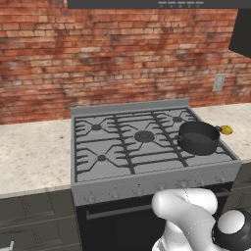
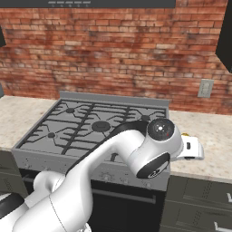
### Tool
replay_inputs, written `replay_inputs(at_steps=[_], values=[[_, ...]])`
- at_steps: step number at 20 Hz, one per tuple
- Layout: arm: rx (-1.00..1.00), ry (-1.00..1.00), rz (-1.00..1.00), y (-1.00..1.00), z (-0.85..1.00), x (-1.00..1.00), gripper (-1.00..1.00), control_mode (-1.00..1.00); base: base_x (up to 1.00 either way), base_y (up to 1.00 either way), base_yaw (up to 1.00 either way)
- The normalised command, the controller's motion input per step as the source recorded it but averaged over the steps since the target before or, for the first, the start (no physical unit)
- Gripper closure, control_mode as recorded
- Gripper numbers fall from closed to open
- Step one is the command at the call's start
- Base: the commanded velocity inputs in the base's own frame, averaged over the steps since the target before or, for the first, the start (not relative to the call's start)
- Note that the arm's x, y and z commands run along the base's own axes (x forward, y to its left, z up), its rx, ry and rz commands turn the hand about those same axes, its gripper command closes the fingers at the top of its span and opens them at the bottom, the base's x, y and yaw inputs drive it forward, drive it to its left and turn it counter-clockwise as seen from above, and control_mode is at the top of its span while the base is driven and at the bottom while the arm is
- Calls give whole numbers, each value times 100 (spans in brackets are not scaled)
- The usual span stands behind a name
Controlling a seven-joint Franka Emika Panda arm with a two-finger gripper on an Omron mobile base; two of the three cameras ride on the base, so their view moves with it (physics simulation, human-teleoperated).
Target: Turn on the burner for the pot on the stove. Wait thirty seconds for the pot to heat up. Then add the lemon to the pot.
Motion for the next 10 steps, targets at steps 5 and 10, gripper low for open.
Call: replay_inputs(at_steps=[5,10], values=[[0,0,0,0,0,0,-100,-100,0,0,0],[0,0,0,0,0,0,-100,-100,0,0,0]])
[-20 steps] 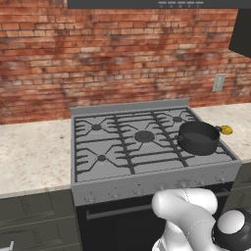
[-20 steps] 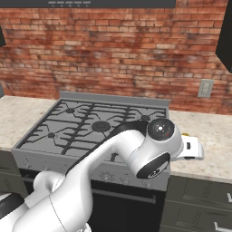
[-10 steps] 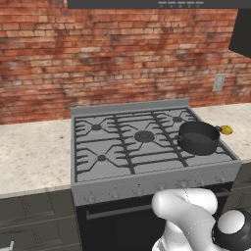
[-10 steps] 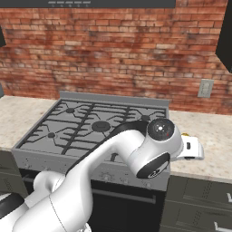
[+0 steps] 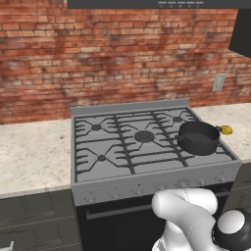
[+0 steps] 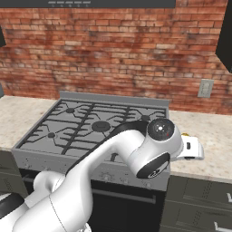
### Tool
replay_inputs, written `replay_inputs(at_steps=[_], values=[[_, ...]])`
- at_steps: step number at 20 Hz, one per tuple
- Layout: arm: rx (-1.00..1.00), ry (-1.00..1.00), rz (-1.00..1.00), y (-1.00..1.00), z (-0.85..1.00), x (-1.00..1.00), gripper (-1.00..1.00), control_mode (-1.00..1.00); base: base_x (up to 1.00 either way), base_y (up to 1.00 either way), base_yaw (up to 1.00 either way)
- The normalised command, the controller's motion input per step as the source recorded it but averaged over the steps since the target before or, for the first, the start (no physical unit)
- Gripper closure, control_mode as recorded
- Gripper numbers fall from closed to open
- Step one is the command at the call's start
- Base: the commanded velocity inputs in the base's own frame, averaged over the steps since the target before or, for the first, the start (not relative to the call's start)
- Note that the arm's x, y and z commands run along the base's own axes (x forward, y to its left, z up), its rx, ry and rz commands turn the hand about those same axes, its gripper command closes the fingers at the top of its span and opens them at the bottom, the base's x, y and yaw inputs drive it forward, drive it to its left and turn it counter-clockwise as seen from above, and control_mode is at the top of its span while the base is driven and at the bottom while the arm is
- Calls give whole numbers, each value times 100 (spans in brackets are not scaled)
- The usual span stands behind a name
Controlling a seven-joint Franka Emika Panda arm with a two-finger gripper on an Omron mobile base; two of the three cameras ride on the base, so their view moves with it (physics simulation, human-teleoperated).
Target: Turn on the burner for the pot on the stove. Wait thirty seconds for the pot to heat up. Then add the lemon to the pot.
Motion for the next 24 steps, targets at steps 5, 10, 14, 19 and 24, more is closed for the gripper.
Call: replay_inputs(at_steps=[5,10,14,19,24], values=[[0,0,0,0,0,0,-100,-100,0,0,0],[0,0,0,0,0,0,-100,-100,0,0,0],[0,0,0,0,0,0,-100,-100,0,0,0],[0,0,0,0,0,0,-100,-100,0,0,0],[0,0,0,0,0,0,-100,-100,0,0,0]])
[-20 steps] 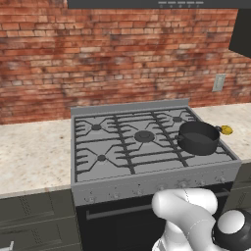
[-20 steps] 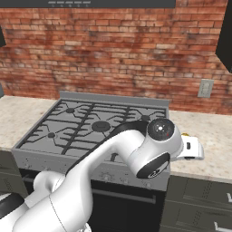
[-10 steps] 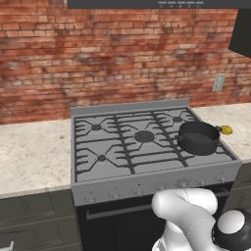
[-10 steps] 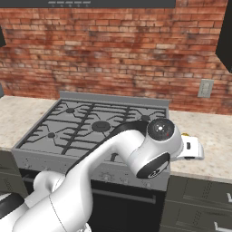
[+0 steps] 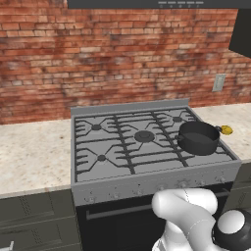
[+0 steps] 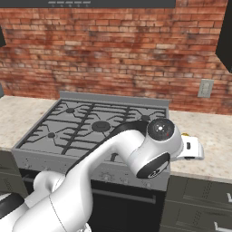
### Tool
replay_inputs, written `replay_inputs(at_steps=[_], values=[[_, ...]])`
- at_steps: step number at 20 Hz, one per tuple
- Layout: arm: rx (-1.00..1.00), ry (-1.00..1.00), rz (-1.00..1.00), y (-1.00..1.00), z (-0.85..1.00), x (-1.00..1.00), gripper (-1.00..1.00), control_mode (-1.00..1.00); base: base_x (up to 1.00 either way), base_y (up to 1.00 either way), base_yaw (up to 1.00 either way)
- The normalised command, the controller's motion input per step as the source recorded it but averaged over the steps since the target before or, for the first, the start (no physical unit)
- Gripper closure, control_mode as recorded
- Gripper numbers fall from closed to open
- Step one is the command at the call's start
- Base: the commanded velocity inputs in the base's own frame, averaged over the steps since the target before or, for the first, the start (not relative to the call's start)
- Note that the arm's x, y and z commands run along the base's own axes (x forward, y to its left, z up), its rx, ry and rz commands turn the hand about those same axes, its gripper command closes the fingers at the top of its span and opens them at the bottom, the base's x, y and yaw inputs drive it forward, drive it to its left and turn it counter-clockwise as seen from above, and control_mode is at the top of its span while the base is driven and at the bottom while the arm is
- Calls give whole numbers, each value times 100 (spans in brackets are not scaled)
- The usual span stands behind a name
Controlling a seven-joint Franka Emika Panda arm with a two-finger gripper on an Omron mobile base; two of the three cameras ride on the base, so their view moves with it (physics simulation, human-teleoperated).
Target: Turn on the burner for the pot on the stove. Wait thirty seconds for the pot to heat up. Then add the lemon to the pot.
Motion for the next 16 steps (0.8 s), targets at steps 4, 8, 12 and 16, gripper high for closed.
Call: replay_inputs(at_steps=[4,8,12,16], values=[[0,0,0,0,0,0,-100,-100,0,0,0],[0,0,0,0,0,0,-100,-100,0,0,0],[0,0,0,0,0,0,-100,-100,0,0,0],[0,0,0,0,0,0,-100,-100,0,0,0]])
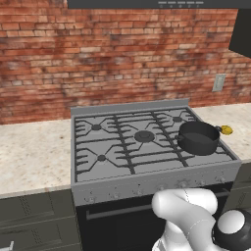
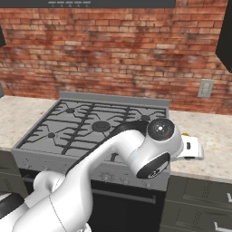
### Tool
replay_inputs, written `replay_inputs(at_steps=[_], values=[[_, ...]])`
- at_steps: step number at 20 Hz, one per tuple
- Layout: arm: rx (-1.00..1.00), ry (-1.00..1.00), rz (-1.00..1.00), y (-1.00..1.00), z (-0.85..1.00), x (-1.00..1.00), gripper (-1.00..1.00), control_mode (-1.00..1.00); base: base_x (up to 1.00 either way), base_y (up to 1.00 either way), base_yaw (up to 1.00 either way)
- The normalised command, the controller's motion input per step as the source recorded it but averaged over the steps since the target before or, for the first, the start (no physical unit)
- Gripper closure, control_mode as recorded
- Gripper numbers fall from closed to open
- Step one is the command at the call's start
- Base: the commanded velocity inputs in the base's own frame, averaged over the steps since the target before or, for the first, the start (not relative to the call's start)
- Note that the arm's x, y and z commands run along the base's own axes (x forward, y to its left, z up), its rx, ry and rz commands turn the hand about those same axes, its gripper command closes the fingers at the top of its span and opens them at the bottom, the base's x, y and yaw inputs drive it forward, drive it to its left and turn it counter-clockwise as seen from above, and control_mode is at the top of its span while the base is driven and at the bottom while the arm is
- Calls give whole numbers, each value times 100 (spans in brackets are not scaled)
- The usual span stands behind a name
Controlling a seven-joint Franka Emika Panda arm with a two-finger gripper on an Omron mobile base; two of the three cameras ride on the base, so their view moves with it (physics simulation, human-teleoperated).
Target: Turn on the burner for the pot on the stove. Wait thirty seconds for the pot to heat up. Then add the lemon to the pot.
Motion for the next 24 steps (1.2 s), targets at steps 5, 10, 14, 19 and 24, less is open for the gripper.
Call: replay_inputs(at_steps=[5,10,14,19,24], values=[[0,0,0,0,0,0,-100,-100,0,0,0],[0,0,0,0,0,0,-100,-100,0,0,0],[0,0,0,0,0,0,-100,-100,0,0,0],[0,0,0,0,0,0,-100,-100,0,0,0],[0,0,0,0,0,0,-100,-100,0,0,0]])
